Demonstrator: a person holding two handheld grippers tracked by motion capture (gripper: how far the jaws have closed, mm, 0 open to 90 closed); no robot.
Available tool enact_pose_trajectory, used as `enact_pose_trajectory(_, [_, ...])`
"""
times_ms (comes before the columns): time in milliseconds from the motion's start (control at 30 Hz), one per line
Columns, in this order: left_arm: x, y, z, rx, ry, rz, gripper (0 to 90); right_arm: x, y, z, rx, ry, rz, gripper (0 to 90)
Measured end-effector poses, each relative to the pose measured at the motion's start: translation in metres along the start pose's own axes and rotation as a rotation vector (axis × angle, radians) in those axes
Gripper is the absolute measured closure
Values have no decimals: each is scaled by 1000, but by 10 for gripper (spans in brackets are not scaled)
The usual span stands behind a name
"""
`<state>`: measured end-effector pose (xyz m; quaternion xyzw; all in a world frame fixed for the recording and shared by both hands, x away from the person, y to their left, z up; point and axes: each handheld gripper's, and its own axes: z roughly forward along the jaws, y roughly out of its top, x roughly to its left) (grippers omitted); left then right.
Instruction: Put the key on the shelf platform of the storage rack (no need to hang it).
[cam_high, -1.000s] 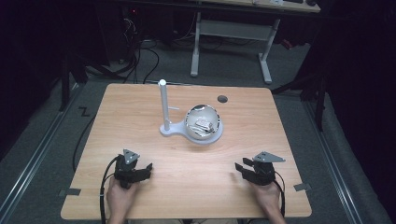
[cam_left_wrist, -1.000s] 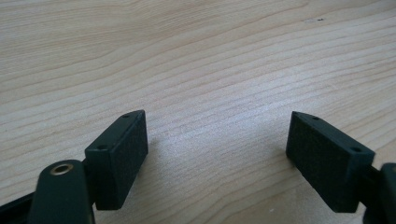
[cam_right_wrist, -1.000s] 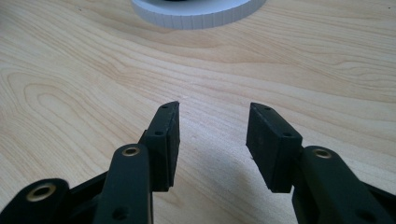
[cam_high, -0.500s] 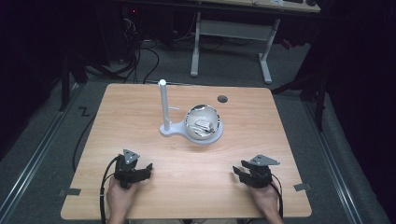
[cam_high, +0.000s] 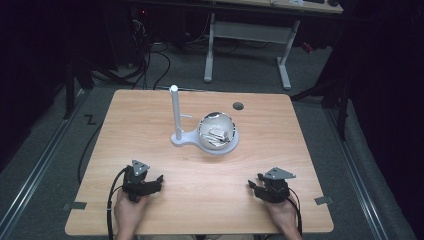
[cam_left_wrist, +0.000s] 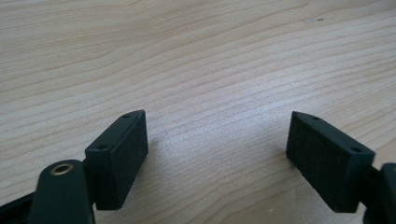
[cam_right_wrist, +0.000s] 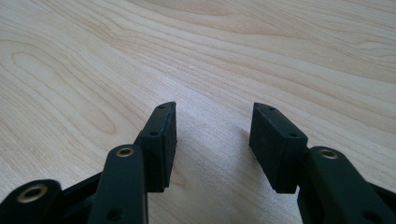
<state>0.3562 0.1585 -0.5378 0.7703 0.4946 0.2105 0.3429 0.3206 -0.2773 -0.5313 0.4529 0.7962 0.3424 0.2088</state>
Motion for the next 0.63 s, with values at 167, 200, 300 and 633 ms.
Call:
enact_pose_trajectory(167, [0,0,0,0,0,0,210,0,0,0,4,13,-10,468])
enact_pose_trajectory(200, [0,0,0,0,0,0,210,0,0,0,4,13,-10,466])
enact_pose_trajectory(300, [0,0,0,0,-1,0,210,1,0,0,5,15,-13,451])
enact_pose_trajectory(633, [0,0,0,1,-2,1,210,1,0,0,6,21,-17,434])
